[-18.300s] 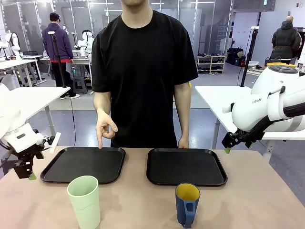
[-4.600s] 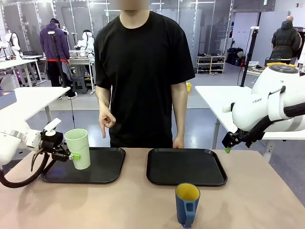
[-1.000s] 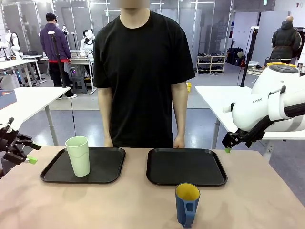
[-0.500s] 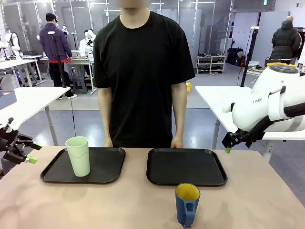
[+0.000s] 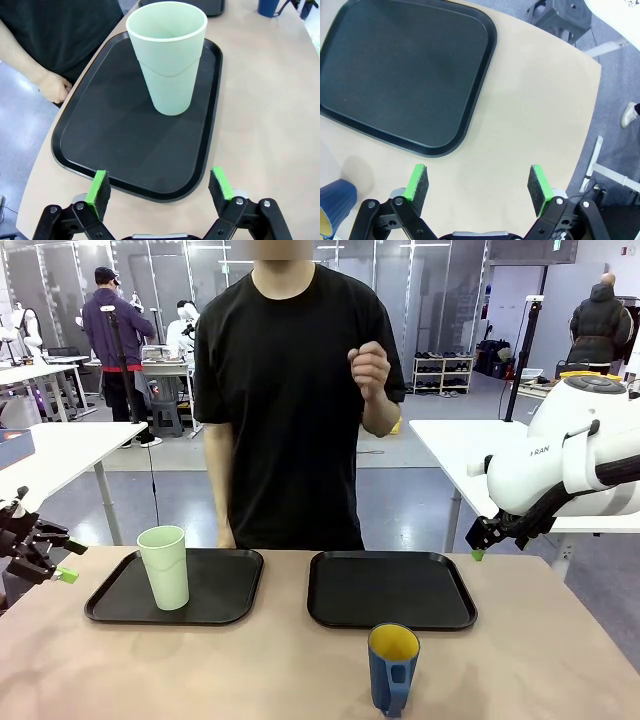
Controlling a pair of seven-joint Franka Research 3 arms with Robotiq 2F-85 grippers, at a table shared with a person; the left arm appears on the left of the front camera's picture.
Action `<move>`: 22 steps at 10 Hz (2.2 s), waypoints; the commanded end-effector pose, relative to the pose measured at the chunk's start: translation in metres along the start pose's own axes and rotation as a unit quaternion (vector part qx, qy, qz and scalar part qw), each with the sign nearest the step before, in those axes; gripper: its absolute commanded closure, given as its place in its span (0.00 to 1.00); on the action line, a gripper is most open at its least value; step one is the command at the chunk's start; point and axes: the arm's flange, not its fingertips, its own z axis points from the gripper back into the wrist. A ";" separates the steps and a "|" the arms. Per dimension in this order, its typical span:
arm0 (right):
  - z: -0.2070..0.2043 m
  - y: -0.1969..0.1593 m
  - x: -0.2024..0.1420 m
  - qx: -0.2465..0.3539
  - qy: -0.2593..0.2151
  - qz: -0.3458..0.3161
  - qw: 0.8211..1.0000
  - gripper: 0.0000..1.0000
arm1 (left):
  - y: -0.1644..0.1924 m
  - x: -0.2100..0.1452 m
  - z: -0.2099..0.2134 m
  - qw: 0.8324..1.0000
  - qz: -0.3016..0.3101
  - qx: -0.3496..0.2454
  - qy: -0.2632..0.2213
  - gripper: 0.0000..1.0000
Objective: Sort and store the cups by type.
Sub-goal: Pick up the Handle plastic cup and place it into the empty Flat Tray.
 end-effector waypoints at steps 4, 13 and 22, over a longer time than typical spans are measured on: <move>0.000 -0.001 -0.001 0.000 -0.003 -0.002 1.000 0.00 | 0.004 -0.001 0.001 1.000 -0.010 0.001 -0.015 0.00; 0.005 0.012 0.007 -0.007 0.011 0.078 0.997 0.00 | 0.004 -0.001 0.001 1.000 -0.010 0.001 -0.015 0.00; 0.017 0.083 -0.066 0.003 0.097 0.595 0.798 0.00 | 0.004 -0.001 0.001 1.000 -0.010 0.001 -0.015 0.00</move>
